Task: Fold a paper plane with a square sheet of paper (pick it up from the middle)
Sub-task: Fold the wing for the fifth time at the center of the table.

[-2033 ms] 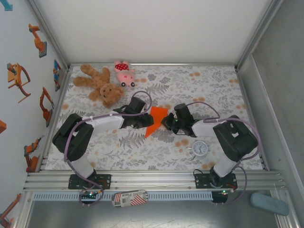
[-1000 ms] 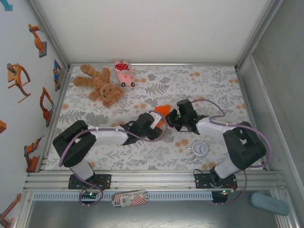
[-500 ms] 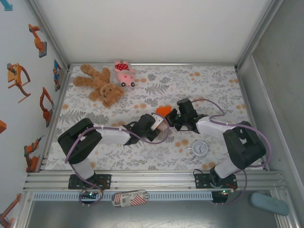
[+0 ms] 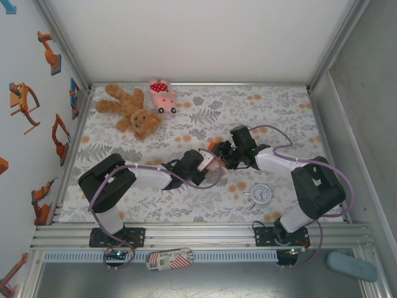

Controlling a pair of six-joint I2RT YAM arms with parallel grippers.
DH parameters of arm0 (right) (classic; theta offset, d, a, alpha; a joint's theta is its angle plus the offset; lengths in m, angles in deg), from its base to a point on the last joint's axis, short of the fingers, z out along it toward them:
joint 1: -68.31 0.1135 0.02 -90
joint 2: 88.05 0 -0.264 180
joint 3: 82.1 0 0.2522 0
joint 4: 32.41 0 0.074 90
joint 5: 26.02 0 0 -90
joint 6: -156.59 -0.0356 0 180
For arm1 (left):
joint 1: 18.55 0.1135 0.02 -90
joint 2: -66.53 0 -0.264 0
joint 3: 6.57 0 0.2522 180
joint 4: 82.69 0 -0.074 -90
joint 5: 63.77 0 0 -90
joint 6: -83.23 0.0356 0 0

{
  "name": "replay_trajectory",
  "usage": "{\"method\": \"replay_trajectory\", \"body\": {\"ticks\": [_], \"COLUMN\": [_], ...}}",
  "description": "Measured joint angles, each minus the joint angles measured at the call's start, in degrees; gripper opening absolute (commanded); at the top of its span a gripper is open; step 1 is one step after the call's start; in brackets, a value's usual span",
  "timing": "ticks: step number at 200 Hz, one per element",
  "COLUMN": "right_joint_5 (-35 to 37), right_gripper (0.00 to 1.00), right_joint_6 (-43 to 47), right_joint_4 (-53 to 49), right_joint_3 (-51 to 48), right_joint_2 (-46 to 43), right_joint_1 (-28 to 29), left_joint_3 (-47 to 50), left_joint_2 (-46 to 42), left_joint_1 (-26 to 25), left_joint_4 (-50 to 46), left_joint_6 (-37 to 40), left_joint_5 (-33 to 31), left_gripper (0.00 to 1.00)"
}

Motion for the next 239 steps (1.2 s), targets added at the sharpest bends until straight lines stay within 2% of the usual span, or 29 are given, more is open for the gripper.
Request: {"method": "replay_trajectory", "body": {"ticks": [28, 87, 239], "right_joint_5": [1.5, 5.0, 7.6], "right_gripper": [0.67, 0.68, 0.68], "right_joint_6": [3.4, 8.5, 13.2], "right_joint_4": [-4.0, -10.0, -12.2], "right_joint_3": [1.1, 1.7, -1.6], "right_joint_2": [-0.7, -5.0, -8.3], "right_joint_1": [-1.2, -4.4, -5.5], "left_joint_3": [0.0, -0.8, -2.4], "left_joint_2": [0.5, 1.3, 2.4], "left_joint_1": [-0.2, -0.2, 3.2], "left_joint_4": [-0.1, -1.0, -2.1], "left_joint_6": [0.0, 0.0, -4.5], "left_joint_5": [0.2, 2.5, 13.1], "left_gripper": [0.18, 0.17, 0.18]}}
